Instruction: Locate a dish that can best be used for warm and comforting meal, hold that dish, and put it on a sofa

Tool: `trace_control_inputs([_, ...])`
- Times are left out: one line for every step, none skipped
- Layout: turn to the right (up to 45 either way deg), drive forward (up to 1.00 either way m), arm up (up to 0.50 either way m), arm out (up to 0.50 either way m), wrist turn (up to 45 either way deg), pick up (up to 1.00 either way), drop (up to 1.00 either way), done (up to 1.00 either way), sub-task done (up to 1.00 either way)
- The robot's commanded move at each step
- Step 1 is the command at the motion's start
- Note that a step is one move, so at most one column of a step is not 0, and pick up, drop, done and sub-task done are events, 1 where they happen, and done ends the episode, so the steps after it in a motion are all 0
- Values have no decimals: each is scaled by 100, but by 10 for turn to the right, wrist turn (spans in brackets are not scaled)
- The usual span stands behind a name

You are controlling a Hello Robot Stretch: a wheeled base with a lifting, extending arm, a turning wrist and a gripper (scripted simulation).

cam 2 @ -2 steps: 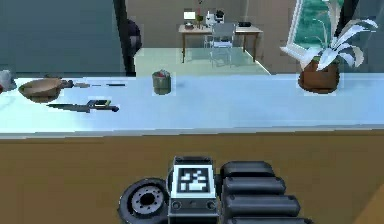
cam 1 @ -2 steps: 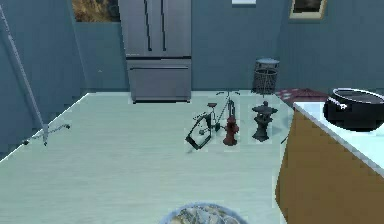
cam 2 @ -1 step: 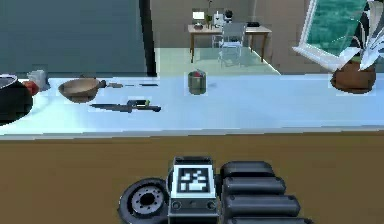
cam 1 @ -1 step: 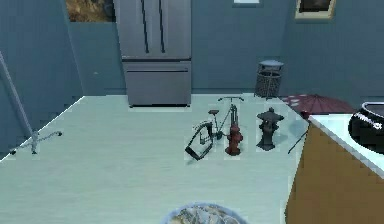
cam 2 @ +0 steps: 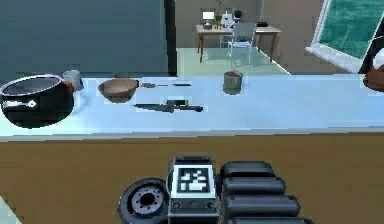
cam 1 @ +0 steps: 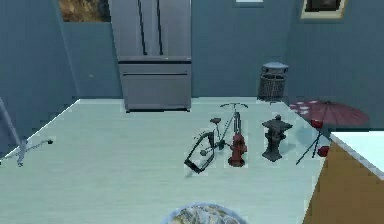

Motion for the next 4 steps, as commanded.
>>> trace_control_inputs([150, 0, 0, 0, 0, 0, 0, 0, 0])
trace_control_inputs([0, 100, 0, 0, 0, 0, 0, 0, 0])
trace_control_inputs([0, 40, 0, 0, 0, 0, 0, 0, 0])
trace_control_inputs([450, 0, 0, 0, 0, 0, 0, 0, 0])
